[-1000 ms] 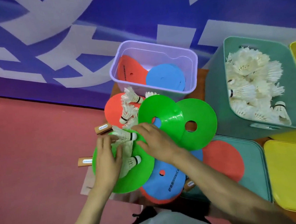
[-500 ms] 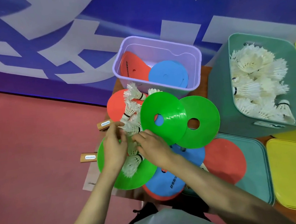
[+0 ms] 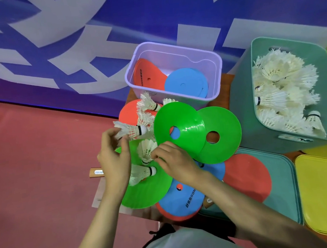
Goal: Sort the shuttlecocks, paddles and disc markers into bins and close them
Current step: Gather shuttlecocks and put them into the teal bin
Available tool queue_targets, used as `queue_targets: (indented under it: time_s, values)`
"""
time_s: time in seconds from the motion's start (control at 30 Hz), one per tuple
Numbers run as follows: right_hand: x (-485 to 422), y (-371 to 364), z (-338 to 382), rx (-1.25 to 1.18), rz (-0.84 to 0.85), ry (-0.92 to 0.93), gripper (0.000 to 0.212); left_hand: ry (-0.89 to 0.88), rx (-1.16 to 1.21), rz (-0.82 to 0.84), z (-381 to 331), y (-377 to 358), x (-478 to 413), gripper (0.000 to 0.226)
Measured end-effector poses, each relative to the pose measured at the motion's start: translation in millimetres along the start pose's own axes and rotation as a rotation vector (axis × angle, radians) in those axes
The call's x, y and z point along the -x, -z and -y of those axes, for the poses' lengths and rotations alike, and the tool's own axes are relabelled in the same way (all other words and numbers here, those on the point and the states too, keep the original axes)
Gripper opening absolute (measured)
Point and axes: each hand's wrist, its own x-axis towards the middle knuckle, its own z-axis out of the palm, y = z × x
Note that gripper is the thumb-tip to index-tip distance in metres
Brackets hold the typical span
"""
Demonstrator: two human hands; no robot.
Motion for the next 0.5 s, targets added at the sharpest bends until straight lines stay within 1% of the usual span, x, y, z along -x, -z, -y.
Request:
queue_targets:
  time_s: [0.1, 0.2, 0.37, 0.5]
  values:
    - [5, 10, -2, 0.01, -0.049, 0.093, 0.004, 0.019, 0.08, -0.035, -3, -3, 7, 0.016]
    - [11, 27, -5, 0.061, -0.148, 0.159, 0.007, 0.016, 0.159, -0.033, -9, -10, 11, 0.017]
    - [25, 76, -18, 0.135, -0.385, 0.08, 0.007, -0.01, 0.251, 0.041, -33, -37, 19, 0.017]
    - [49, 129, -38, 0.213, -0.525, 0.0, 0.009, -0.068, 0.366, 0.162, -64, -78, 29, 0.023]
